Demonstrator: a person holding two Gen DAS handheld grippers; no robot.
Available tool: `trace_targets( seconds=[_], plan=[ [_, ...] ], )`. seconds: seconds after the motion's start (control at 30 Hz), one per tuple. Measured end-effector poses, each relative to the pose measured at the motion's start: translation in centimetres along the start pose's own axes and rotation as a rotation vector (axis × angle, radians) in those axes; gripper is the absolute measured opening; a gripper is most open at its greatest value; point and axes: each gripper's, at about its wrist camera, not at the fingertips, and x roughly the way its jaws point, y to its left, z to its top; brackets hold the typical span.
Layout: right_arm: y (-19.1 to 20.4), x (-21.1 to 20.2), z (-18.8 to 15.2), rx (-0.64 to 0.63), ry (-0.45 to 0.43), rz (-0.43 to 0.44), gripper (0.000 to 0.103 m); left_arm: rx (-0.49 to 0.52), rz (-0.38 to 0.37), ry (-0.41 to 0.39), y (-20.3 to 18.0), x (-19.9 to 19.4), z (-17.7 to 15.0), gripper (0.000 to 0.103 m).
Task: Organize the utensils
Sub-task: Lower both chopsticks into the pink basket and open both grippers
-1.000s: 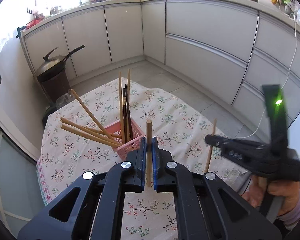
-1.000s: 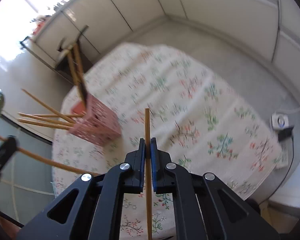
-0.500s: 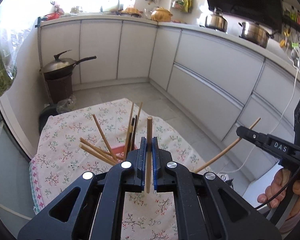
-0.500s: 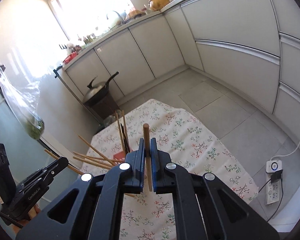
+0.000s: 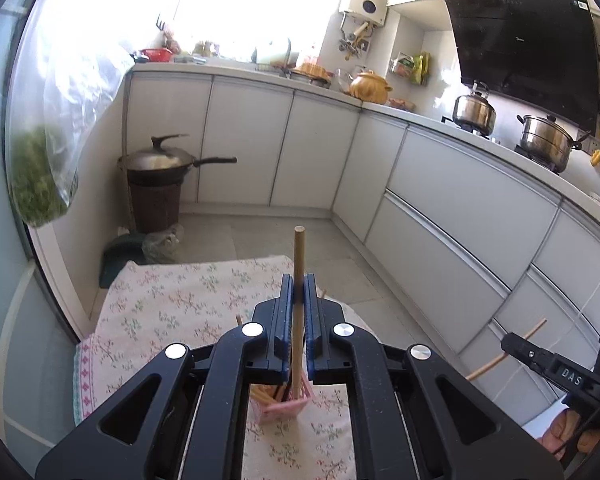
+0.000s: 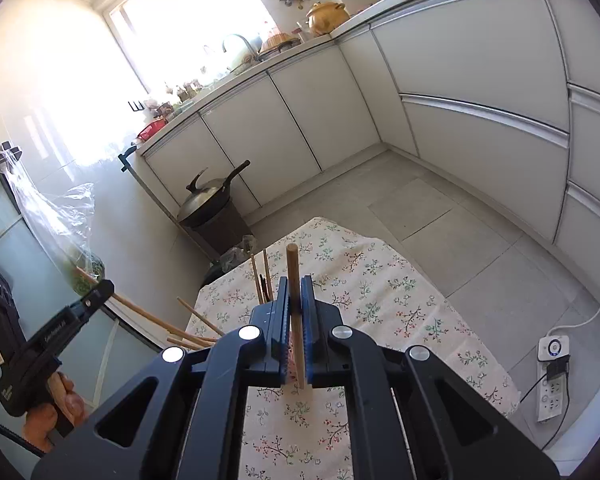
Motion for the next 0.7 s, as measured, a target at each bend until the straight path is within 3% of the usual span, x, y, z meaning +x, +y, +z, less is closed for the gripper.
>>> trace_targets(
  seconds=[0.2, 0.3, 0.37, 0.4, 0.5, 0.57, 0.7],
  plan=[
    [0.6, 1.1, 1.7, -0.007, 0.002, -0.009, 0.006, -0.017, 0.030, 0.008, 0.8, 1.9, 0.3, 0.005],
    [1.2, 1.6, 2.3, -0.013, -0.001, -0.003, 0.006, -0.025, 0.039, 0.070, 1.3, 3.5, 0.0, 0.010],
    [1.8, 2.0, 2.8, -0.021, -0.001, 0.006, 0.006, -0.050, 0.065, 0.085, 1.8, 3.8, -0.2, 0.046],
    [2.2, 2.2, 3.0, -0.023, -0.002, 0.013, 0.006, -0.074, 0.064, 0.069, 2.3, 3.5, -0.2, 0.051],
    [3.3, 2.8, 3.6, -0.036, -0.006, 0.022, 0.006, -0.107, 0.080, -0.002, 3.3, 1.7, 0.4, 0.058],
    [4.1, 3.5, 4.0, -0.044, -0.007, 0.022, 0.006, -0.126, 0.100, -0.054, 3.9, 0.3, 1.0, 0.075],
    [5.6, 5.4, 4.4, -0.064, 0.004, 0.014, 0.006, -0.127, 0.132, -0.085, 4.4, -1.1, 1.6, 0.077]
  ],
)
